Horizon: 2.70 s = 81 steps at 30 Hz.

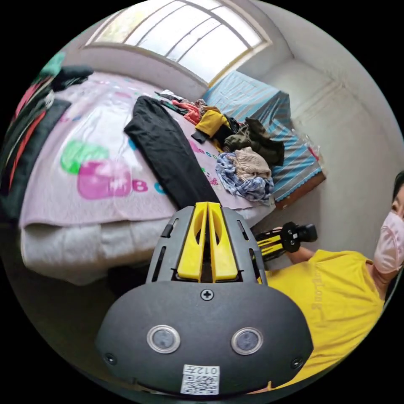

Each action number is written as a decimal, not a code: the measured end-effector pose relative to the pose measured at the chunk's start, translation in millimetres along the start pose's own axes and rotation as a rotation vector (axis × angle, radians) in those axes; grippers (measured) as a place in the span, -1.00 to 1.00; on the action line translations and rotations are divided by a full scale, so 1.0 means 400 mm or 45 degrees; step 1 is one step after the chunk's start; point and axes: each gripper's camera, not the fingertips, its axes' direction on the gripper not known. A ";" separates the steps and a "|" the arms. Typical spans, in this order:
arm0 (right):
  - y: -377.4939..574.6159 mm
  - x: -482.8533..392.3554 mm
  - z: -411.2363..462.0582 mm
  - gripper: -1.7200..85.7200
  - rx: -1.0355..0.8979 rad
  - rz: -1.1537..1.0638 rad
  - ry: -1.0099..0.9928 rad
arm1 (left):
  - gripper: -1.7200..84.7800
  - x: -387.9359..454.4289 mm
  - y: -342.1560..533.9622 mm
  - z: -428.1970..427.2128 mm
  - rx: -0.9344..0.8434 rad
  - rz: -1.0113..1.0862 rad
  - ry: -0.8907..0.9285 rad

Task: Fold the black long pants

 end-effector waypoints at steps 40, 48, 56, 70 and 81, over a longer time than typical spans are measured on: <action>0.615 1.771 0.084 -0.92 0.430 1.675 -0.439 | -0.95 0.051 -0.456 0.221 -0.297 -0.014 -0.146; 0.672 1.852 0.078 -0.93 0.444 1.628 -0.552 | -0.95 0.049 -0.514 0.164 -0.283 -0.063 -0.228; 0.761 1.918 -0.055 -0.93 0.556 1.590 -0.461 | -0.95 0.140 -0.627 0.100 -0.306 0.034 -0.536; 0.911 2.010 0.057 -0.95 0.590 1.724 -0.706 | -0.87 -0.110 -0.716 -0.089 -0.156 -0.466 -0.176; 0.947 2.077 0.042 -0.95 0.519 1.696 -0.732 | -0.89 -0.120 -0.802 -0.143 -0.224 -0.302 -0.303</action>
